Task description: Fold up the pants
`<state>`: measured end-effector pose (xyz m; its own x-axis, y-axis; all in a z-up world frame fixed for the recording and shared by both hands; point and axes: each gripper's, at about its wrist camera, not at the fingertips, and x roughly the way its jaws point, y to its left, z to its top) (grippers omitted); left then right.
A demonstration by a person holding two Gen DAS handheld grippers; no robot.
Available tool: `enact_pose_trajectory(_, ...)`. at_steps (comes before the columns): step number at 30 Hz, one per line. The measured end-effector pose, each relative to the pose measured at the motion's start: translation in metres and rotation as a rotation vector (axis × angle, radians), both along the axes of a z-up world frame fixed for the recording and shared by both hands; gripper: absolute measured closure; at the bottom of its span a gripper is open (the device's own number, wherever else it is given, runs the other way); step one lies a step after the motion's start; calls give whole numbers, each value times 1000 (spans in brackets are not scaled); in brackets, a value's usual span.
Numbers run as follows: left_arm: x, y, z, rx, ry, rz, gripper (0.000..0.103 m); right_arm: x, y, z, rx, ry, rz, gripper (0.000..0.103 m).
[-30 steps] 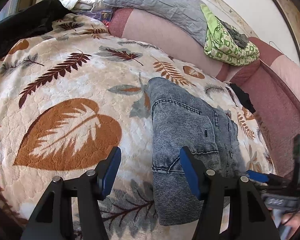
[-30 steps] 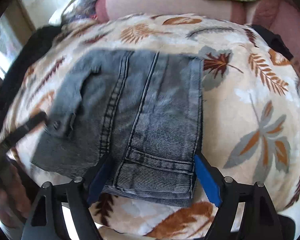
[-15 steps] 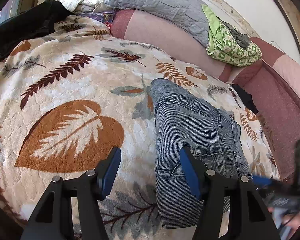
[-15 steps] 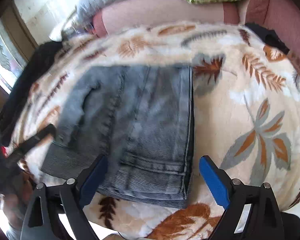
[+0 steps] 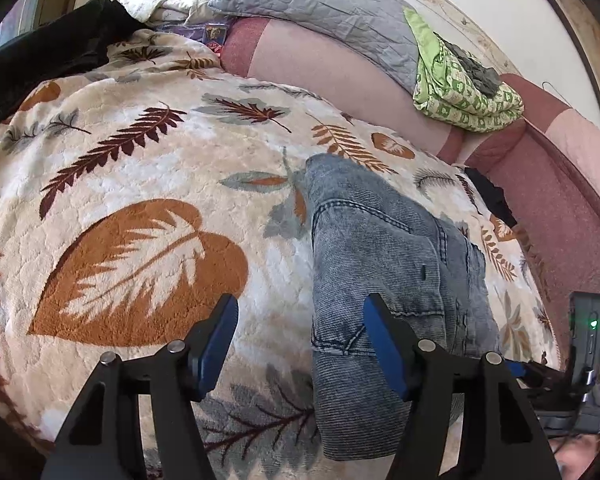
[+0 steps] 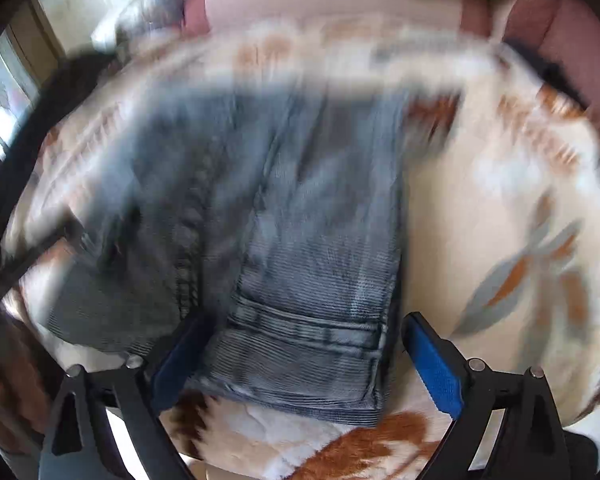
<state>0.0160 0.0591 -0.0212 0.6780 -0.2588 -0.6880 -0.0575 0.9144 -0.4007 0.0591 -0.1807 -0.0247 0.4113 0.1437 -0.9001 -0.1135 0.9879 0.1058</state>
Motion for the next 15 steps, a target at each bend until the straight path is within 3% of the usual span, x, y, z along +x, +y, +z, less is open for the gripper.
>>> enact_pose_trajectory(2, -2, 0, 1, 6, -4, -1, 37, 2, 0, 6, 4, 20, -6, 3)
enact_pose_trajectory(8, -4, 6, 6, -10, -28, 11, 37, -4, -25, 46, 116, -54, -47, 3)
enact_pose_trajectory(11, -3, 25, 9, -108, -35, 36, 37, -3, -65, 51, 235, -31, -125, 3)
enact_pose_trajectory(15, 16, 40, -2, -288, 55, 1, 35, 13, -106, 39, 422, 67, -166, 3)
